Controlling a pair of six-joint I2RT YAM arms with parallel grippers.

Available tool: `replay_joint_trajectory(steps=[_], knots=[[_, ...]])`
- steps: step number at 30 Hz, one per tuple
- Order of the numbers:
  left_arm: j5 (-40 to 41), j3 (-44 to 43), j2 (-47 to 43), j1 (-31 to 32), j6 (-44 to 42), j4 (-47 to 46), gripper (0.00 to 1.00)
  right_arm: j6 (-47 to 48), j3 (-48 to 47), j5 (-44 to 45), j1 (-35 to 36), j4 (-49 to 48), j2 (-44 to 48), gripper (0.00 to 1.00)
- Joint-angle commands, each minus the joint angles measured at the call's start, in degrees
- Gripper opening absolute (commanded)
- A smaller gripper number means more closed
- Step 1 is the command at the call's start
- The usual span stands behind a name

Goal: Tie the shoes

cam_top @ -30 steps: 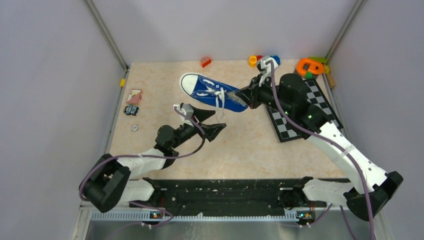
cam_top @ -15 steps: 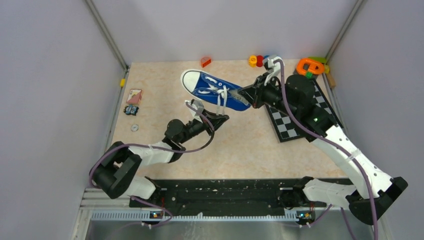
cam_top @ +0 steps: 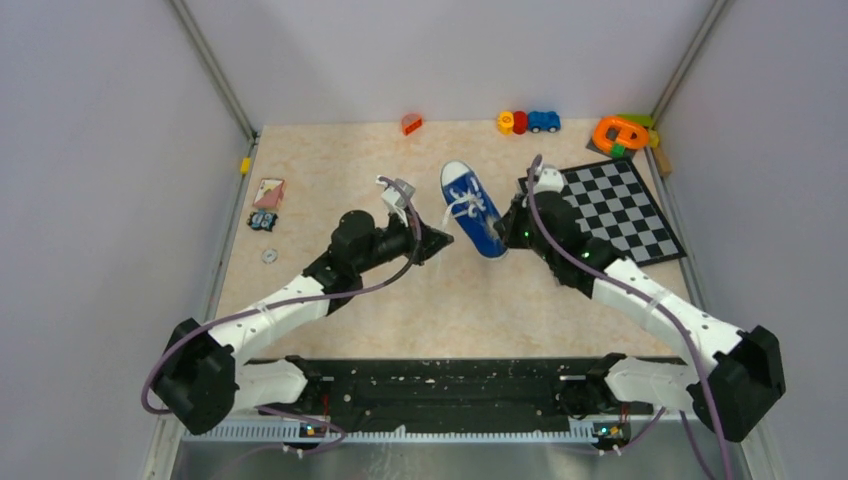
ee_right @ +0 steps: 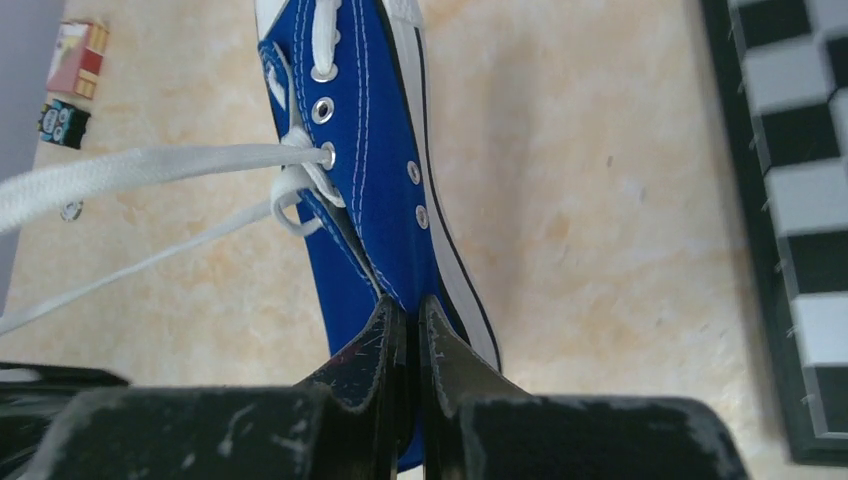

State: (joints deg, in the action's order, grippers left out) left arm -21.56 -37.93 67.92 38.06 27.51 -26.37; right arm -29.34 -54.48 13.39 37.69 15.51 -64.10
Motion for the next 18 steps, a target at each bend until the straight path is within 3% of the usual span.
replay_joint_trajectory(steps=[1,4,6,8,14,18], knots=[[-1.4,-5.4,0.9,-0.2,4.3,17.9,0.00,-17.0,9.8,-2.1,0.5,-18.0,-0.4,0.00],[-4.6,-8.5,5.4,-2.8,7.1,20.1,0.00,-23.2,17.1,-1.4,2.6,-25.4,-1.4,0.01],[-7.5,-10.6,8.6,-4.9,6.9,21.6,0.00,-20.5,18.5,-4.8,4.2,-27.9,-3.0,0.26],[-11.0,-12.7,11.6,-6.4,5.6,22.4,0.00,-17.9,18.2,-5.6,5.7,-26.8,-3.7,0.37],[-13.4,-23.9,18.9,-8.9,-0.6,37.7,0.00,-4.1,19.4,-2.1,5.5,-23.3,3.2,0.45],[-14.6,-26.1,19.4,-9.3,-1.8,39.2,0.00,2.6,17.5,-2.6,2.7,-17.1,4.0,0.49]])
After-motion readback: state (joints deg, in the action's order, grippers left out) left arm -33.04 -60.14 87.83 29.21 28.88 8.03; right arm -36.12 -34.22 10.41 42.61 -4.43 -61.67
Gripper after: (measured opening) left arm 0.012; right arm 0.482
